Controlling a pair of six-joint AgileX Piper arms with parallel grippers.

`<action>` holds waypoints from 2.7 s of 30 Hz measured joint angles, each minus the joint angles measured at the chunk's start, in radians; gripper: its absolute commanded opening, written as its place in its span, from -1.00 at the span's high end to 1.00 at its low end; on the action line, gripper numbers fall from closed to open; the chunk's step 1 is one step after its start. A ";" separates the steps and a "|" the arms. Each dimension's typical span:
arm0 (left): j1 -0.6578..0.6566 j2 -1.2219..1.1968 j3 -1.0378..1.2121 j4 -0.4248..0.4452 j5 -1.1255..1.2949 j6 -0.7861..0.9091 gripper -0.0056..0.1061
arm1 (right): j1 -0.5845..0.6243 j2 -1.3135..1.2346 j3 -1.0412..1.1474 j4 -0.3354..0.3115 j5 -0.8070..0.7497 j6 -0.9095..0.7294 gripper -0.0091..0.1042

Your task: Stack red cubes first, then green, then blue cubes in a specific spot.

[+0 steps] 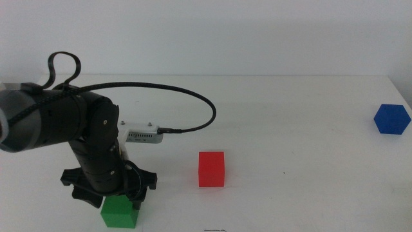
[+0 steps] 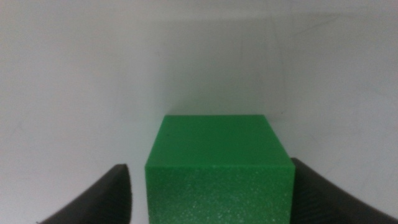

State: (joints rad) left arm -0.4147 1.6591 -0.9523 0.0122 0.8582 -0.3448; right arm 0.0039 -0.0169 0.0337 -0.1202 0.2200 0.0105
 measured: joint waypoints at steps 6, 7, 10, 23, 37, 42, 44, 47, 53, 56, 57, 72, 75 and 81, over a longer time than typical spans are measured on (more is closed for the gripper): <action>0.000 0.003 0.000 0.000 0.000 0.001 0.02 | 0.000 0.000 0.000 0.000 0.000 0.000 -0.82; 0.000 0.003 0.000 0.000 0.000 0.001 0.10 | 0.000 0.000 0.000 0.000 0.000 0.000 -0.82; 0.000 0.001 -0.004 -0.012 0.005 0.002 0.78 | 0.000 0.000 0.000 0.000 0.000 0.000 -0.82; -0.137 0.029 -0.433 0.030 0.298 -0.185 0.93 | 0.000 0.000 0.000 0.000 0.000 0.000 -0.82; -0.266 0.325 -0.797 0.025 0.365 -0.291 0.93 | 0.000 0.000 0.000 0.000 0.000 0.000 -0.82; -0.270 0.357 -0.813 0.027 0.366 -0.307 0.93 | 0.000 0.000 0.000 0.000 0.000 0.000 -0.82; -0.270 0.363 -0.813 0.027 0.367 -0.308 0.93 | 0.000 0.000 0.000 0.000 0.000 0.000 -0.82; -0.270 0.369 -0.813 0.027 0.367 -0.308 0.93 | 0.000 0.000 0.000 0.000 0.000 0.000 -0.82; -0.270 0.381 -0.814 0.035 0.364 -0.308 0.93 | 0.000 0.000 0.000 0.000 0.000 0.000 -0.82; -0.270 0.388 -0.814 0.037 0.362 -0.308 0.93 | 0.000 0.000 0.000 0.000 0.000 0.000 -0.82; -0.270 0.388 -0.815 0.037 0.361 -0.308 0.82 | 0.000 0.000 0.000 0.000 0.000 0.000 -0.82; -0.270 0.388 -0.815 0.040 0.349 -0.296 -0.75 | 0.000 0.000 0.000 0.000 0.000 0.000 -0.82; -0.270 0.388 -0.815 0.047 0.349 -0.296 -0.78 | 0.000 0.000 0.000 0.000 0.000 0.000 -0.82; -0.270 0.347 -0.815 0.049 0.361 -0.239 -0.78 | 0.000 0.000 0.000 0.000 0.000 0.000 -0.82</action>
State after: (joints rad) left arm -0.6848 2.0064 -1.7673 0.0614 1.2193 -0.5837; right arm 0.0039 -0.0169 0.0337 -0.1202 0.2200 0.0105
